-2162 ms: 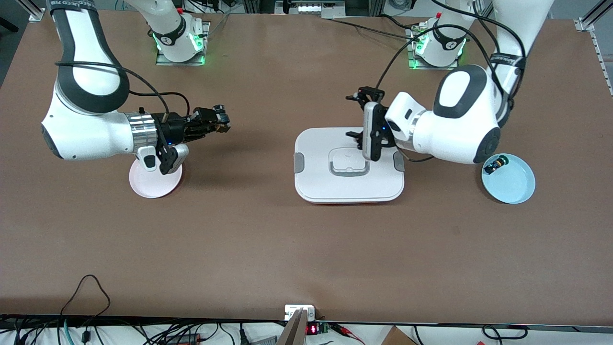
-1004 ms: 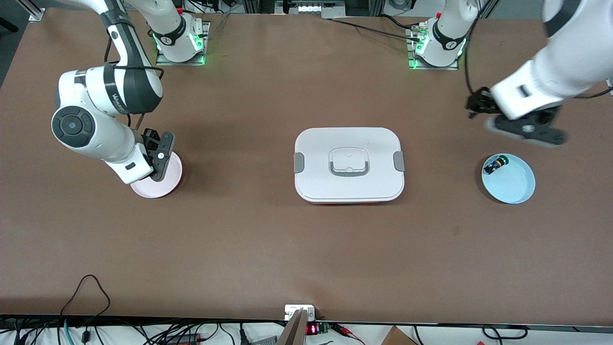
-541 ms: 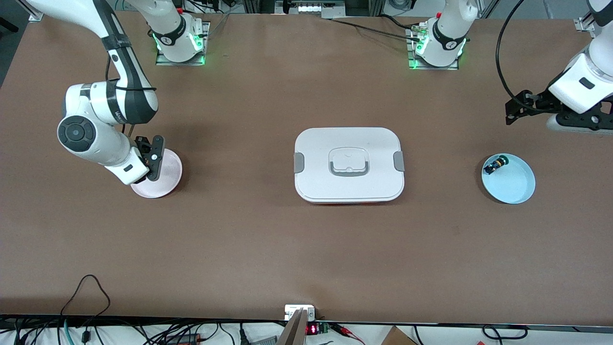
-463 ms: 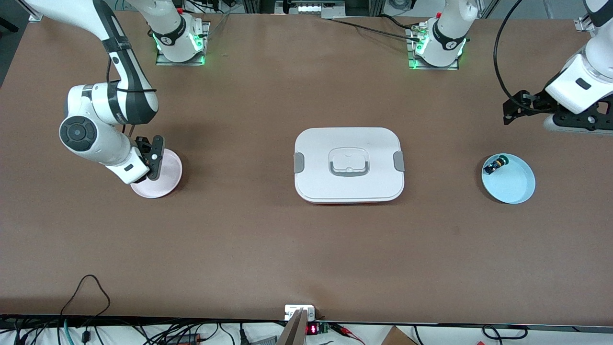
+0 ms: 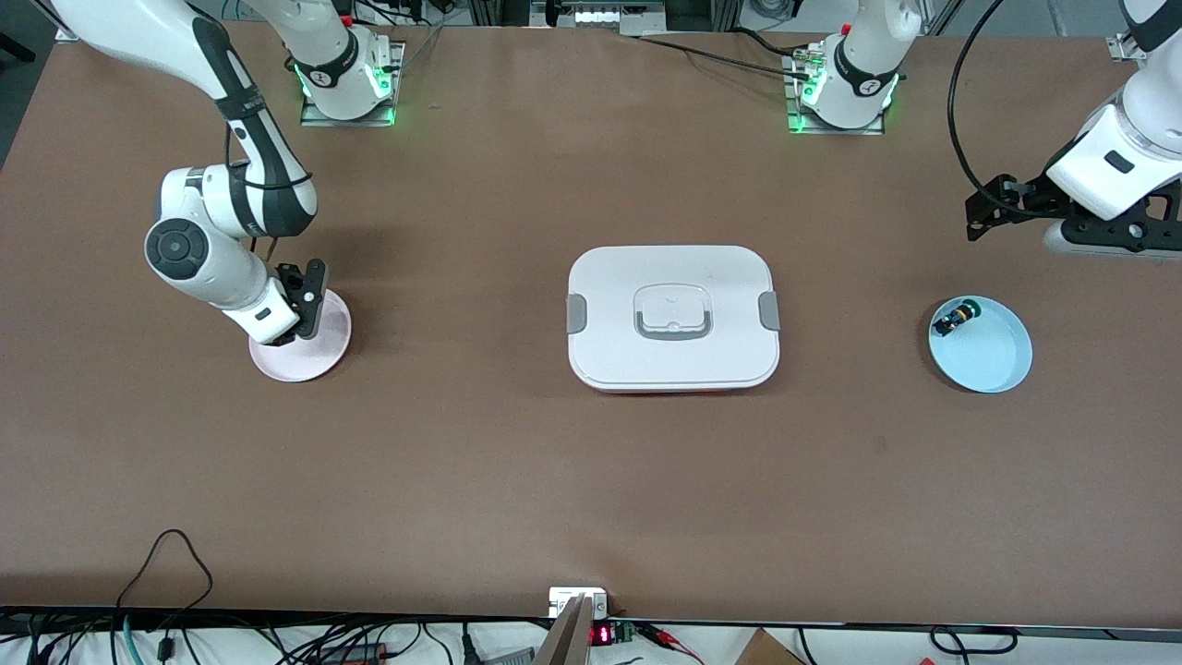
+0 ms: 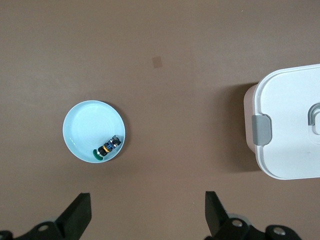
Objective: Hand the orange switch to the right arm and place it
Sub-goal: 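Move the switch over the white dish while the left gripper retreats, then lower the switch into the white dish and open the right gripper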
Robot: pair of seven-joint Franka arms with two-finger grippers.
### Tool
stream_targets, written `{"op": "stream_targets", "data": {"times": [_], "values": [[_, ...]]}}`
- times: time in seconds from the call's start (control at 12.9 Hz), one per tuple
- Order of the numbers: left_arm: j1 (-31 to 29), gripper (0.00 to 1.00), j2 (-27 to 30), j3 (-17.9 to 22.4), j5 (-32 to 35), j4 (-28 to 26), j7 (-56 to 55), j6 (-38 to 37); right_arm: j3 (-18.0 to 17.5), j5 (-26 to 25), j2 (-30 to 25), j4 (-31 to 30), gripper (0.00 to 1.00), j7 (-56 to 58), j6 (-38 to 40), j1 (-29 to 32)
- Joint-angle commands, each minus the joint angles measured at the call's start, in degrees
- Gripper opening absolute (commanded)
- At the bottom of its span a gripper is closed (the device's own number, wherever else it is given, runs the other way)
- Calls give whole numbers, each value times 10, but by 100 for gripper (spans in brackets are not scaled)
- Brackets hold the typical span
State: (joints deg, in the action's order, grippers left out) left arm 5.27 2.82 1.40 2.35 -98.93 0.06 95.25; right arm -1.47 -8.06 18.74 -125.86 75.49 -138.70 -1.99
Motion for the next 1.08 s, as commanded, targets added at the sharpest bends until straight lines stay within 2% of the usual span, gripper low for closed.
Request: {"op": "stream_targets", "data": {"times": [0.0,0.39,0.46,0.54,0.62,0.77,1.0], "values": [[2,100,4,0,0,2,-8,-2,-7,-9,15,-12,4,9,-36,21],[1,100,4,0,1,2,-8,-5,-8,-9,30,-12,4,15,-47,29],[1,100,4,0,1,1,-8,-5,-8,-9,30,-12,9,14,-47,30],[-2,100,4,0,0,1,-7,-9,-8,-7,29,-12,46,7,-47,31],[-2,100,4,0,0,2,-8,-22,-8,-6,24,-12,97,11,-44,34],[-1,100,4,0,1,3,-8,-25,-9,4,15,-10,100,8,-43,37],[-2,100,4,0,1,5,-8,-25,-9,91,-10,10,100,-23,-23,37]]}}
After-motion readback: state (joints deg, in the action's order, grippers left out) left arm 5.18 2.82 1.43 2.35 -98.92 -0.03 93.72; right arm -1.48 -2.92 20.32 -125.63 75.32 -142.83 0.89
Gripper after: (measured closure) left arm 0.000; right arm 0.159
